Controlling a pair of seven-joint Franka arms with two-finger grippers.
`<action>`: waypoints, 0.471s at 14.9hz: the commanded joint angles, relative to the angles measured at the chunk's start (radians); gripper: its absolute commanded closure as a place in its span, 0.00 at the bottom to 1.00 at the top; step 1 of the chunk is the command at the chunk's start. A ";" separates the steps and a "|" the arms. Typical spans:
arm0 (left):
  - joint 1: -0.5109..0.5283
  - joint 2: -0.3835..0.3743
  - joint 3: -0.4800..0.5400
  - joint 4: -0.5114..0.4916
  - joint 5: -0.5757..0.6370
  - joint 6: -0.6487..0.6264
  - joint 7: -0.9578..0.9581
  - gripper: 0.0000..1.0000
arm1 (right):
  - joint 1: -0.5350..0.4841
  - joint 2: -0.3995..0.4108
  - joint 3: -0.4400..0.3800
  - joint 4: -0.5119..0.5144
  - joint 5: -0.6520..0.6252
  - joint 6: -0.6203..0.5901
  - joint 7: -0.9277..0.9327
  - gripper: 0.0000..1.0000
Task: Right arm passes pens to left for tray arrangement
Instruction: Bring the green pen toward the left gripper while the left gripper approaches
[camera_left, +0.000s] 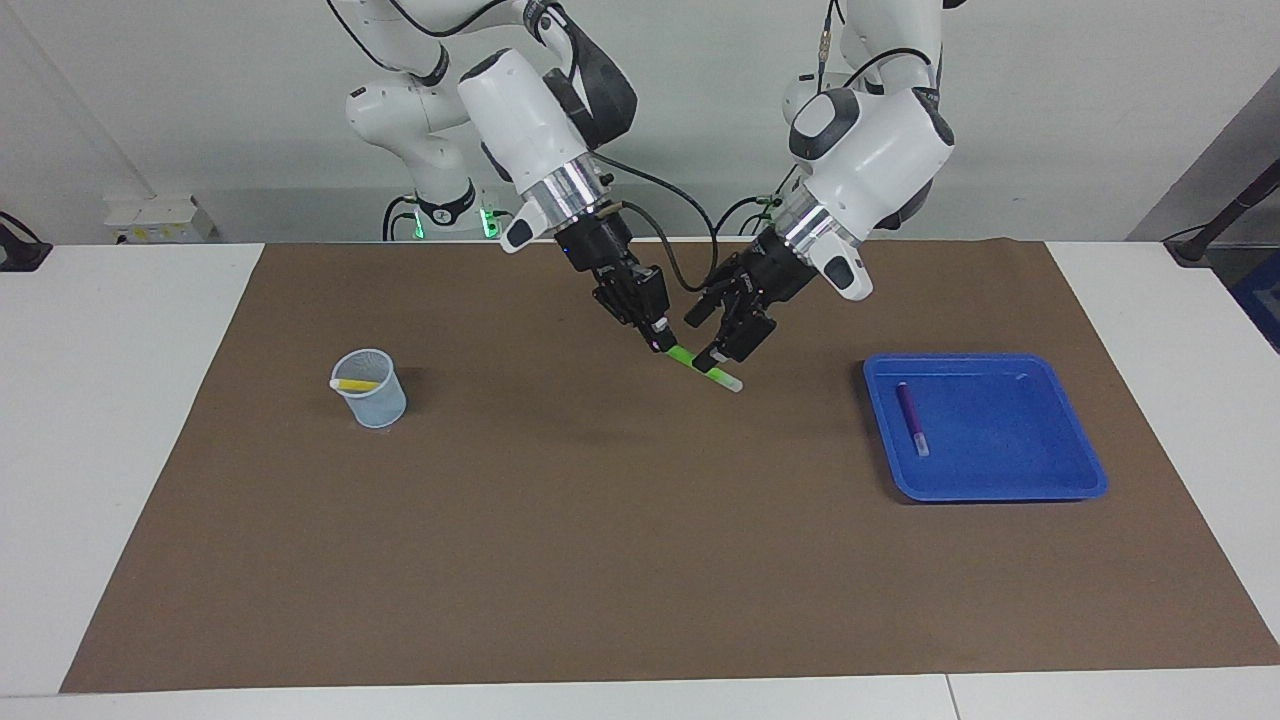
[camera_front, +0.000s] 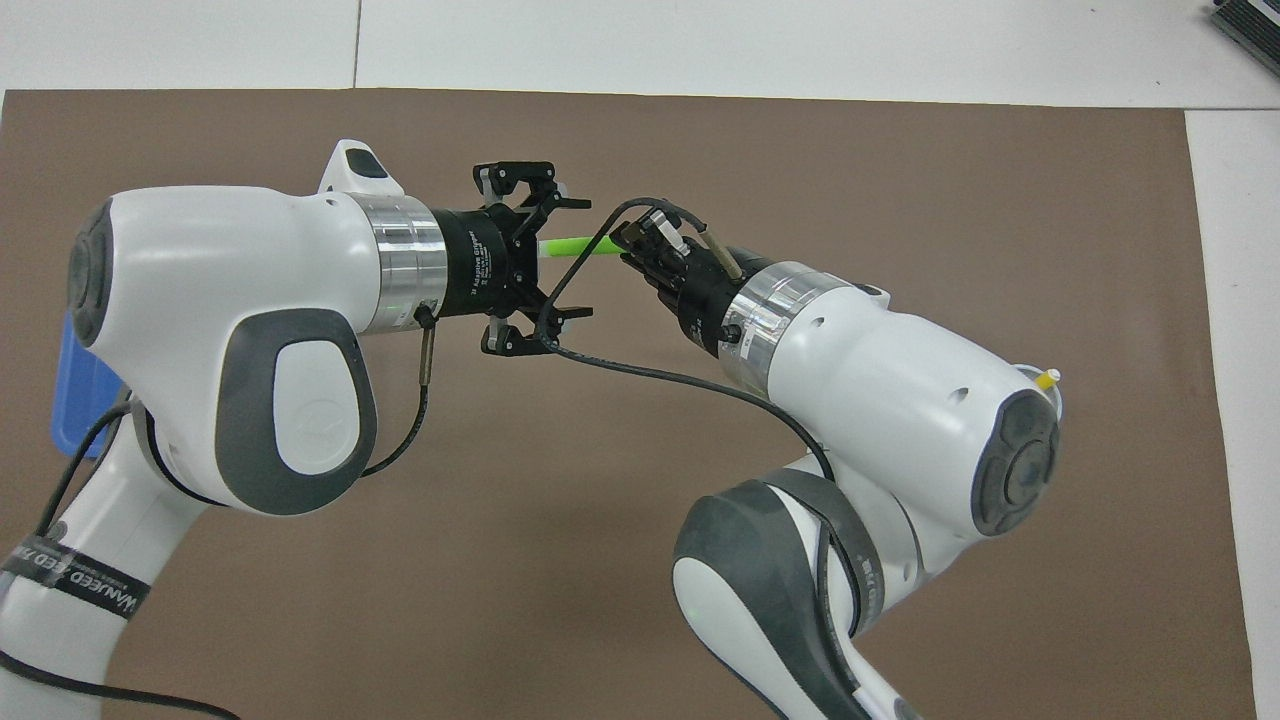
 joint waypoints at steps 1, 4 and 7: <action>-0.008 -0.033 0.007 -0.068 -0.021 0.098 0.003 0.06 | -0.012 -0.005 0.002 0.011 0.032 -0.042 -0.046 1.00; -0.017 -0.025 0.007 -0.079 -0.021 0.149 0.005 0.07 | -0.015 -0.005 0.002 0.017 0.051 -0.046 -0.073 1.00; -0.018 -0.014 0.007 -0.080 -0.021 0.178 0.006 0.08 | -0.017 -0.003 0.001 0.030 0.063 -0.065 -0.095 1.00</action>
